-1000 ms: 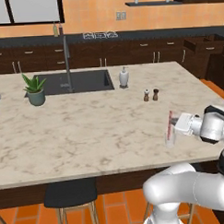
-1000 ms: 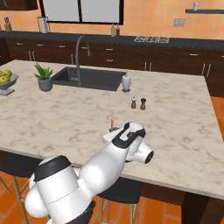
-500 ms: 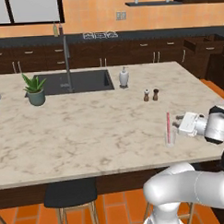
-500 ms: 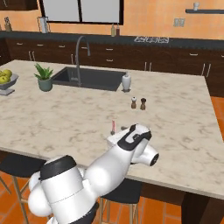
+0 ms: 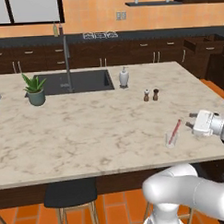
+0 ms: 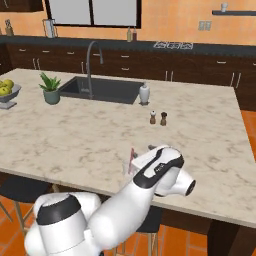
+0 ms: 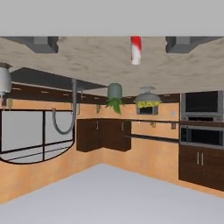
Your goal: Take a straw from the drawer in front and place it inside the glass cup on the dining counter.
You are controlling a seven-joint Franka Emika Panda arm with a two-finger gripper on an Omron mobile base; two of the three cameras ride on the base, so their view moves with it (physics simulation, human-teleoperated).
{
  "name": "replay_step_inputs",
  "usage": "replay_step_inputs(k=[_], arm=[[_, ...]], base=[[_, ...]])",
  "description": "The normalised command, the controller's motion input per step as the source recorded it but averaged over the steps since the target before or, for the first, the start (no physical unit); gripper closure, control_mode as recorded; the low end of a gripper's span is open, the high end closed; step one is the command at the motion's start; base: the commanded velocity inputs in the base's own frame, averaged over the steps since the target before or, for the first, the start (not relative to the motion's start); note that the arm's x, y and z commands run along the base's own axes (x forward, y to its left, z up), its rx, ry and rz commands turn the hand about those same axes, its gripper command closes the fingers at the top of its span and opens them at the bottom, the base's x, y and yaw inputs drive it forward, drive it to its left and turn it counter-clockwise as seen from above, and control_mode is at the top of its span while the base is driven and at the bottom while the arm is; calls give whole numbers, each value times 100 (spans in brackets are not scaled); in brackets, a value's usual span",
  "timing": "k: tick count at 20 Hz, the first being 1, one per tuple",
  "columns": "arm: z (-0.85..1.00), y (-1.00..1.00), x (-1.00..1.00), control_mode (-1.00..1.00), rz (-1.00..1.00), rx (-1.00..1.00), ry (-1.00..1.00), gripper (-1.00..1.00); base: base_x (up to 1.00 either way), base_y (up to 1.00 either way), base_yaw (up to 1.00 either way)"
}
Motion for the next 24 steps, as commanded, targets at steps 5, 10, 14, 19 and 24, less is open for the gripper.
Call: replay_step_inputs(k=[5, 10, 14, 19, 24], arm=[[88, -1, -68, -100, -10, -12, 0, -100], [79, 37, -69, -100, -13, -29, 6, -100], [20, 69, -51, -100, -10, -48, 19, -100], [6, 89, -15, -100, -3, -51, 25, -100], [1, 86, 0, -100, -2, -48, 33, -100]], base=[[0, 0, 0], [0, 0, 0], [0, 0, 0], [0, 0, 0], [0, 0, 0]])
